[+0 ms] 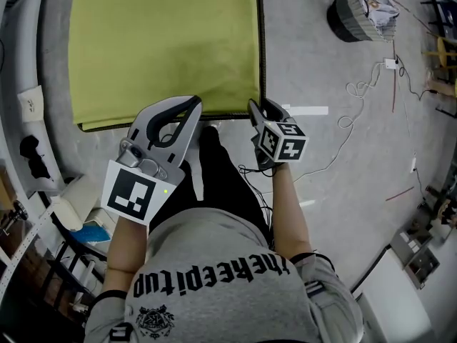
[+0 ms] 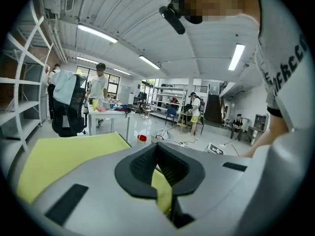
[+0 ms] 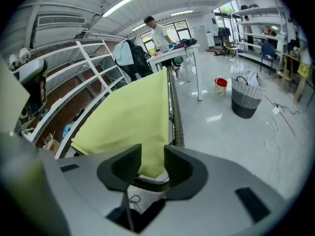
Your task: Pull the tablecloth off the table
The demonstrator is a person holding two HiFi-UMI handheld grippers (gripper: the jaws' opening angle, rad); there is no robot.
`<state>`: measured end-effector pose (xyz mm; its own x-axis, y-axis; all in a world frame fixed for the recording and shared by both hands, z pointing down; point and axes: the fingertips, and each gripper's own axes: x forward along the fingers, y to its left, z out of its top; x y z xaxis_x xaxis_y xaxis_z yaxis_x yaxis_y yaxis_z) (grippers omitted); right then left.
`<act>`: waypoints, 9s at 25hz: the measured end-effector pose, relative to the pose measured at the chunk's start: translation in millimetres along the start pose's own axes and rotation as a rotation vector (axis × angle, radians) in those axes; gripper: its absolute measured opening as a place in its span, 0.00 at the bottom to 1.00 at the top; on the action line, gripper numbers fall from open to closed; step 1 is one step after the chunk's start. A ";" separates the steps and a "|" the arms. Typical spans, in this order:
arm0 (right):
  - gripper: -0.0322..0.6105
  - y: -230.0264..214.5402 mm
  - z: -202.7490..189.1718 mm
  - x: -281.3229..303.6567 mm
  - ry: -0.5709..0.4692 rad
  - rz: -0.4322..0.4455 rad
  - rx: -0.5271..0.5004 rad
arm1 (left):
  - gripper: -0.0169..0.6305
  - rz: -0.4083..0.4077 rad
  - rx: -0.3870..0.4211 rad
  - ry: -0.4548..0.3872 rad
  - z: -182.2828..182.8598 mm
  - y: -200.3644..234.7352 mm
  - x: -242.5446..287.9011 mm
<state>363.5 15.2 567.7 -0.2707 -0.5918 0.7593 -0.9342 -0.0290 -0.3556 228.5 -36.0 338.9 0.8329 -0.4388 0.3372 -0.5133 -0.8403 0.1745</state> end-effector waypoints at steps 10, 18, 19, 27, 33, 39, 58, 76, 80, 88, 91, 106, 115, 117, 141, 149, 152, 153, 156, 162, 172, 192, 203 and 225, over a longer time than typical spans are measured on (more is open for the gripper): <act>0.29 -7.8 -23.1 14.9 0.081 -0.038 0.006 | 0.05 0.016 -0.019 0.013 -8.6 4.9 -1.3; 0.16 -10.3 -22.3 17.0 0.096 -0.051 0.012 | 0.05 0.039 -0.029 0.009 -11.0 7.6 -4.0; 0.11 -8.2 -20.9 16.6 0.088 -0.040 0.024 | 0.05 0.042 -0.028 0.007 -10.5 7.6 -4.5; 0.08 -2.3 -7.4 10.1 0.037 -0.021 0.043 | 0.05 0.105 -0.030 -0.013 -6.5 15.0 -12.6; 0.08 23.2 15.6 1.0 -0.026 0.008 0.007 | 0.05 0.147 -0.028 -0.051 -1.3 21.1 -35.8; 0.08 59.4 44.0 -0.9 -0.081 0.022 -0.076 | 0.05 0.150 -0.027 -0.086 3.9 34.8 -61.1; 0.08 268.9 100.4 56.5 -0.159 0.145 -0.345 | 0.05 0.223 -0.050 -0.136 -13.6 141.7 -185.4; 0.08 461.7 73.9 120.3 -0.109 0.357 -0.521 | 0.05 0.333 -0.128 -0.155 -49.7 218.9 -285.2; 0.08 486.0 62.4 126.4 -0.088 0.390 -0.563 | 0.05 0.358 -0.147 -0.161 -58.4 230.2 -299.8; 0.08 528.9 42.5 122.0 -0.058 0.467 -0.690 | 0.05 0.390 -0.167 -0.171 -67.4 240.2 -319.1; 0.08 535.9 23.6 122.4 -0.017 0.496 -0.729 | 0.05 0.400 -0.176 -0.172 -71.2 242.0 -323.7; 0.21 543.3 -46.5 141.7 0.191 0.587 -0.791 | 0.05 0.430 -0.195 -0.156 -83.0 247.6 -333.3; 0.21 540.4 -39.3 136.6 0.135 0.579 -0.749 | 0.05 0.423 -0.192 -0.149 -87.1 248.3 -332.7; 0.20 534.1 -29.1 134.5 0.105 0.562 -0.729 | 0.05 0.413 -0.187 -0.148 -86.5 247.2 -329.0; 0.07 387.3 33.3 82.1 -0.137 0.272 -0.393 | 0.05 0.358 -0.146 0.025 -145.1 247.9 -250.9; 0.07 355.9 26.1 76.8 -0.153 0.197 -0.353 | 0.05 0.389 -0.088 0.076 -166.3 248.1 -237.6; 0.07 345.4 22.9 79.4 -0.154 0.163 -0.341 | 0.05 0.410 -0.084 0.094 -175.4 253.2 -236.6; 0.07 342.9 21.1 80.8 -0.150 0.158 -0.337 | 0.05 0.411 -0.089 0.101 -179.4 254.9 -236.7; 0.08 337.6 14.2 85.9 -0.130 0.153 -0.324 | 0.07 0.412 -0.112 0.121 -190.1 261.1 -237.9; 0.17 324.9 4.4 92.9 -0.100 0.120 -0.286 | 0.28 0.420 -0.158 0.182 -215.1 273.5 -239.6; 0.28 296.2 -10.5 105.8 -0.062 0.059 -0.220 | 0.39 0.425 -0.254 0.310 -272.8 282.0 -239.8; 0.36 273.6 -46.7 127.2 0.045 -0.010 -0.179 | 0.36 0.444 -0.387 0.404 -313.6 275.7 -227.1; 0.11 289.7 -43.2 133.1 0.061 0.025 -0.218 | 0.30 0.536 -0.222 0.493 -308.7 272.4 -229.4; 0.10 278.7 -35.2 86.0 -0.057 0.046 -0.153 | 0.06 0.373 -0.426 0.493 -314.0 223.0 -229.2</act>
<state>71.8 -15.4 553.1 -0.3045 -0.6348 0.7102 -0.9467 0.1199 -0.2988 -141.8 -22.9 591.0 0.4501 -0.3926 0.8021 -0.8625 -0.4240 0.2764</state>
